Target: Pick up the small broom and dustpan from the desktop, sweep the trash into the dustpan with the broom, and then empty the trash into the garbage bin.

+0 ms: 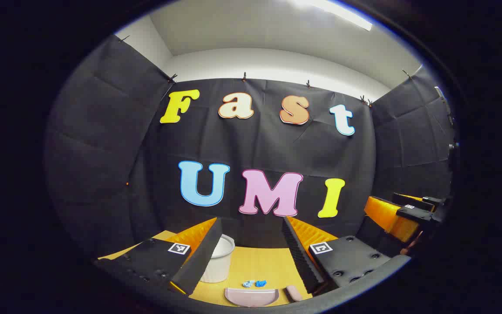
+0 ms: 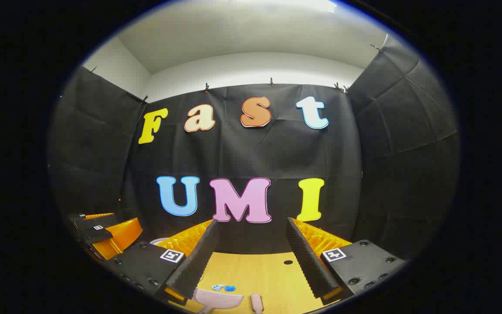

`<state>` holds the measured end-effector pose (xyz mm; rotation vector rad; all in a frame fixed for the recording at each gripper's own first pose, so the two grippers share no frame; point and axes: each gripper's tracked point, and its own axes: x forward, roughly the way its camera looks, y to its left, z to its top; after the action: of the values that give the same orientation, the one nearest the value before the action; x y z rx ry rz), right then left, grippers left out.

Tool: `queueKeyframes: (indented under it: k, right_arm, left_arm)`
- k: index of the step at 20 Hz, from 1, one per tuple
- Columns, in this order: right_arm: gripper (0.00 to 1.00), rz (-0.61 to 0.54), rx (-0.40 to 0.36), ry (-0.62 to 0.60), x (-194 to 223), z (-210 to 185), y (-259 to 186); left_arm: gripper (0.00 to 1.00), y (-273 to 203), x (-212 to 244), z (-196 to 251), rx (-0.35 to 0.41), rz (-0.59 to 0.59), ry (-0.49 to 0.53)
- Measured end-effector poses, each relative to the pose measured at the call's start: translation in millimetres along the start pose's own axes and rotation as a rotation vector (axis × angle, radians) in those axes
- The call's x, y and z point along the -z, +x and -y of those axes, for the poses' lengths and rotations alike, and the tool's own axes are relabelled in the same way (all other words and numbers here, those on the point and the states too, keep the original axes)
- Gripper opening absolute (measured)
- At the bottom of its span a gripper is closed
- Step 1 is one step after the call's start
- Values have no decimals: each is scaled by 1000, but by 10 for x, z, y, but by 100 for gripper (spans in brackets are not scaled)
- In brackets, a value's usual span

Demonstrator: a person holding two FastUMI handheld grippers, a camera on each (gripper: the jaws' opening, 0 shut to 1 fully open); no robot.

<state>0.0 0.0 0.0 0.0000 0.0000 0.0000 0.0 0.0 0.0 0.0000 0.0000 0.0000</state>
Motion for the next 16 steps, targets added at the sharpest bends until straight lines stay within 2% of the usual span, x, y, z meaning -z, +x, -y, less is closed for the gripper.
queueKeyframes:
  k: [3, 6, 7, 8, 16]
  right_arm:
    - [99, 1, -2, -2, 13, -10, 11]
    - [99, 3, -4, -11, 27, -13, 22]
    - [96, 9, -6, -16, 16, -15, 35]
    - [96, 12, -9, -20, 20, -25, 38]
    - [99, 53, -19, -59, -68, -72, 109]
  left_arm:
    - [84, -7, -55, 11, 4, 15, 1]
    - [84, -34, -112, -23, -1, 39, 5]
    - [84, -40, -126, -28, -2, 43, 4]
    - [82, -30, -115, -33, -4, 44, 3]
    - [82, -18, -92, 5, 5, 33, -9]
